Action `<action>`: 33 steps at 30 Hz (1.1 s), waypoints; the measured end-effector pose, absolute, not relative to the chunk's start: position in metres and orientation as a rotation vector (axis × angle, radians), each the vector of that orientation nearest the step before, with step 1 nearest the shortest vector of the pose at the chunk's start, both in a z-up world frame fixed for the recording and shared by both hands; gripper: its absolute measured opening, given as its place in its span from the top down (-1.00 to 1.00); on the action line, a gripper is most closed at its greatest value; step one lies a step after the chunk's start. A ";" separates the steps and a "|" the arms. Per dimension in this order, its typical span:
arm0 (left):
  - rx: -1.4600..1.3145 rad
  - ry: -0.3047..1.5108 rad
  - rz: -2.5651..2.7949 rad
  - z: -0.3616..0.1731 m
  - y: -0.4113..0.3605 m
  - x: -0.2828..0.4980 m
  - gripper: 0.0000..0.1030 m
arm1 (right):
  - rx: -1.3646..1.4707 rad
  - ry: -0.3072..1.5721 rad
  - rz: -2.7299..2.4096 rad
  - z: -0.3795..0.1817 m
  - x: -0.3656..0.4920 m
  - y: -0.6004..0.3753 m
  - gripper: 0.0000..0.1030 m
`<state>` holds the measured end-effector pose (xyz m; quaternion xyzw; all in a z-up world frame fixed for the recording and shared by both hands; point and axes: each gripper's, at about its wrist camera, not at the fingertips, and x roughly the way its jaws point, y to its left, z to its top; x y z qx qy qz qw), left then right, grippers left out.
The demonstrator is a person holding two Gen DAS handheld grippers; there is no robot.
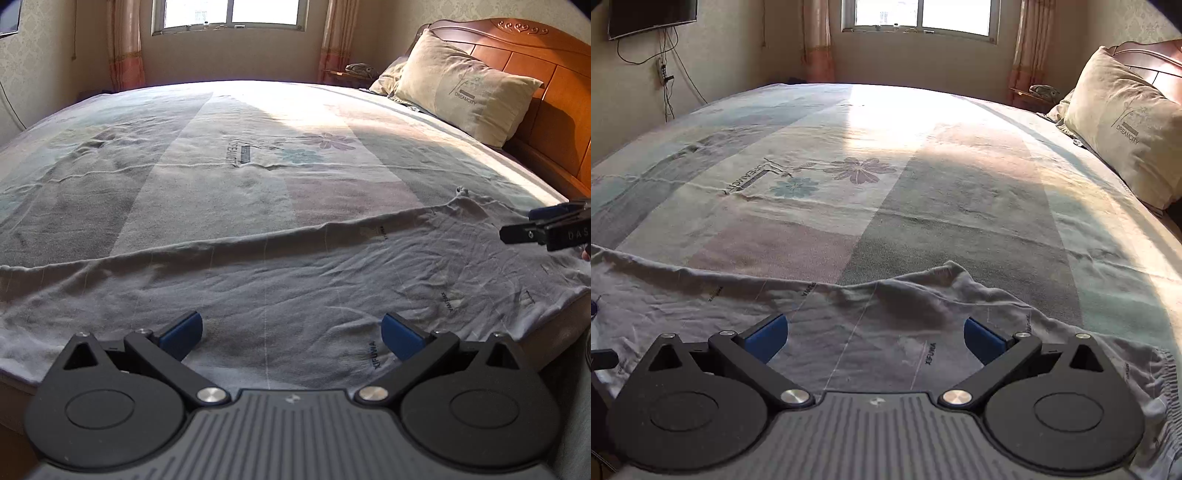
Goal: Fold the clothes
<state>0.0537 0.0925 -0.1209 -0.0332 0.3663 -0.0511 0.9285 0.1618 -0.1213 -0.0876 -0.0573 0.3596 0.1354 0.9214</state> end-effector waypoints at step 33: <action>-0.544 0.925 -0.369 -0.106 0.066 0.196 -0.99 | -0.041 0.611 0.237 -0.138 0.085 -0.132 -1.00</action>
